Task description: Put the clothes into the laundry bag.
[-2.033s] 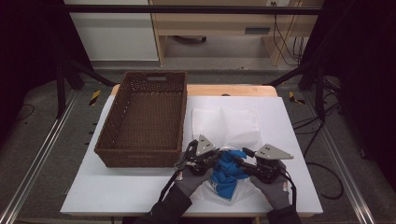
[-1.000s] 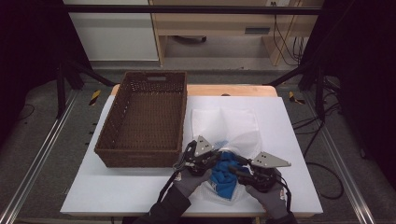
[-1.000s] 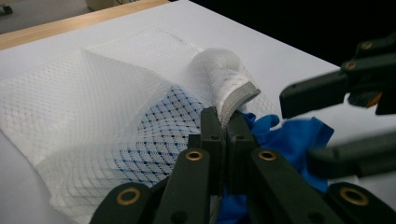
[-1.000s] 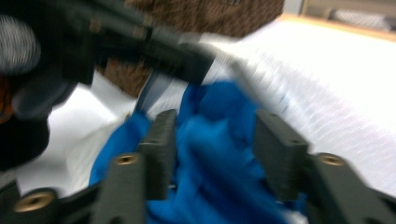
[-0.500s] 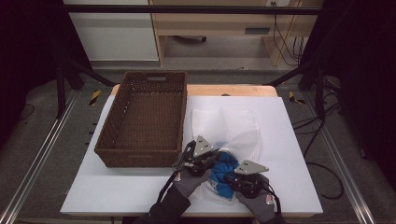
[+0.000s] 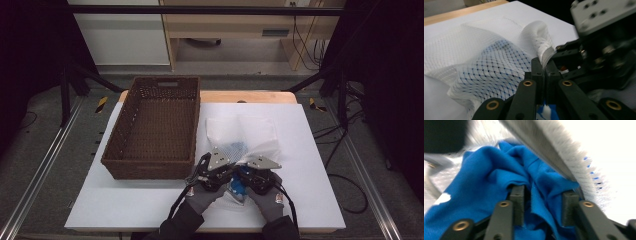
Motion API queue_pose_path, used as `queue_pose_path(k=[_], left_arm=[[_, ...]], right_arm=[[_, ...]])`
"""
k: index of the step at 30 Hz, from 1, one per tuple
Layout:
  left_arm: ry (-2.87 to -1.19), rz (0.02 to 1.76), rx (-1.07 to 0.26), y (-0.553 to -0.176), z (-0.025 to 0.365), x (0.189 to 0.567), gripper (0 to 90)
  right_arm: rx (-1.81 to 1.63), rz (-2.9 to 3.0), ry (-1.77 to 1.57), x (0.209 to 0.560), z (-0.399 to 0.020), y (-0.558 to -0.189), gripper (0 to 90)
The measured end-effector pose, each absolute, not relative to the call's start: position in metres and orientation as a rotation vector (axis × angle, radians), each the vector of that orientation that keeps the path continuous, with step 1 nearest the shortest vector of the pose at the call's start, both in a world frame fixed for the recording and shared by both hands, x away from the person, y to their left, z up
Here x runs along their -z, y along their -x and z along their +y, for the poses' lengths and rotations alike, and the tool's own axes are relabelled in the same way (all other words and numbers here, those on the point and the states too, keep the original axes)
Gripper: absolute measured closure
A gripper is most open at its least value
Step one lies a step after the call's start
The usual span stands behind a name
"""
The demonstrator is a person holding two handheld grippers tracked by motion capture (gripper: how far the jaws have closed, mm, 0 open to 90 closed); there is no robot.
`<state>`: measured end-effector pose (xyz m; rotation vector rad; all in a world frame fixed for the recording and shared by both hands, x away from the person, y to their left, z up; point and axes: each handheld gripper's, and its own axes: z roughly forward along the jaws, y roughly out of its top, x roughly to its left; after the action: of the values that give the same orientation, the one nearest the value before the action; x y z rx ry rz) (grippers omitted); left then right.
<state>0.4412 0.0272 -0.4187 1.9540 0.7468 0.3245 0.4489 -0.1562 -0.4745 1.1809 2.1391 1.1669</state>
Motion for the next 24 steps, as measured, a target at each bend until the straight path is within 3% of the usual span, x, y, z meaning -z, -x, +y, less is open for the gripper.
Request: queue_pose_path(k=[10, 14, 17, 19, 22, 24], left_arm=[[-1.952, 0.772, -0.339, -0.445, 0.032, 0.423, 88.0], [-1.949, 0.777, -0.344, -0.447, 0.031, 0.424, 88.0], [-1.946, 0.779, -0.346, -0.447, 0.032, 0.423, 88.0], [-1.945, 0.78, -0.343, -0.447, 0.032, 0.423, 88.0], [-1.946, 0.775, -0.342, -0.446, 0.032, 0.423, 88.0], [-1.941, 0.773, -0.341, -0.445, 0.032, 0.422, 88.0]], right_arm=[[-1.442, 2.094, -1.09, 0.448, -0.197, -0.41, 45.4], [-1.407, 2.176, -1.072, 0.462, -0.184, -0.405, 28.7], [-1.349, 2.258, -1.047, 0.474, -0.164, -0.407, 27.1], [-1.271, 2.293, -1.027, 0.48, -0.154, -0.408, 33.4], [-1.164, 2.289, -1.031, 0.486, -0.151, -0.412, 66.4], [-1.184, 2.296, -1.075, 0.482, -0.154, -0.414, 76.3]])
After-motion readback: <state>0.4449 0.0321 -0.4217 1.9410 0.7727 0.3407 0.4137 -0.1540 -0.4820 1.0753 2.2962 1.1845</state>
